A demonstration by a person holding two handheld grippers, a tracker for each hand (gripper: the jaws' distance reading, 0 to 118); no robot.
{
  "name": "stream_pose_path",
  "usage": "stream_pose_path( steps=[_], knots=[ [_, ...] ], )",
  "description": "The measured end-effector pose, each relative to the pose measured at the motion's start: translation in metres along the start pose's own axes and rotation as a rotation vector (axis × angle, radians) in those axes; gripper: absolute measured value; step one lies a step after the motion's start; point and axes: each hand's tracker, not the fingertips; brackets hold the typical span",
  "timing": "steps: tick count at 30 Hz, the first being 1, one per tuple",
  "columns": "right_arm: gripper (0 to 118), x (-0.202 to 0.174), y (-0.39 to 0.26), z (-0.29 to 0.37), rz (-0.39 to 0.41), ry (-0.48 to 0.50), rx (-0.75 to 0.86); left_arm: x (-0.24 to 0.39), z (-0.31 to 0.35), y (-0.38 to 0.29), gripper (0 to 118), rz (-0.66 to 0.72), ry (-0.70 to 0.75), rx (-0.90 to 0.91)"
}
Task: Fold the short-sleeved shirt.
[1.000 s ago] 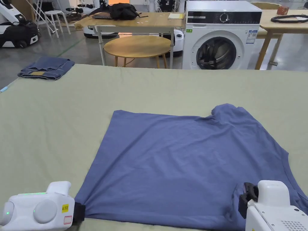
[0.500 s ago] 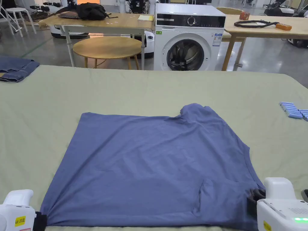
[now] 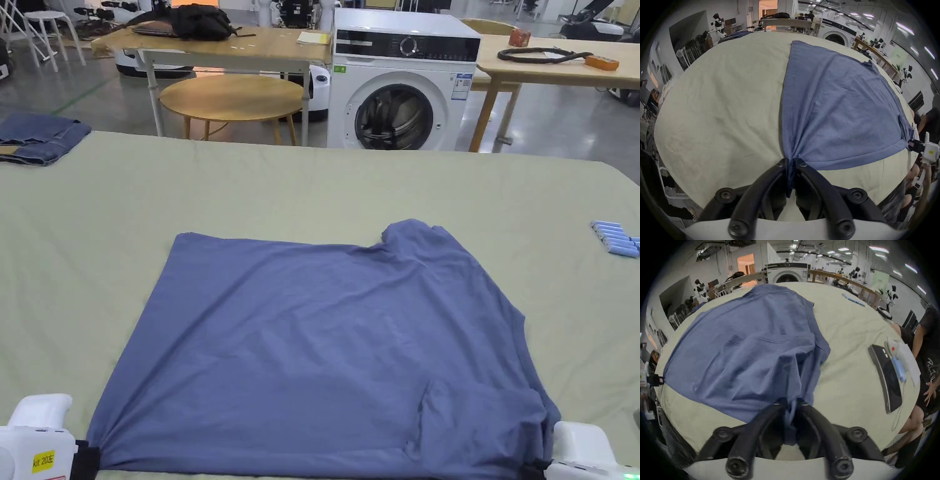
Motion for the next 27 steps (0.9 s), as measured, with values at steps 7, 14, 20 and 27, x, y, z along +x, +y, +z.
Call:
stream_pose_path(
  steps=[7, 14, 20, 27],
  knots=[
    [4, 0.004, 0.010, 0.024, -0.019, 0.035, 0.033, 0.000, 0.009, 0.003, 2, -0.015, 0.002, 0.036],
    [4, 0.000, 0.062, 0.056, -0.035, 0.095, 0.123, 0.010, 0.032, 0.046, 2, -0.023, -0.043, 0.159],
    [4, -0.011, 0.126, 0.042, -0.038, 0.080, 0.168, 0.012, 0.022, 0.109, 2, -0.044, -0.042, 0.206],
    [4, -0.020, 0.202, -0.003, -0.052, 0.045, 0.201, 0.016, -0.008, 0.192, 2, -0.059, -0.040, 0.233]
  ],
)
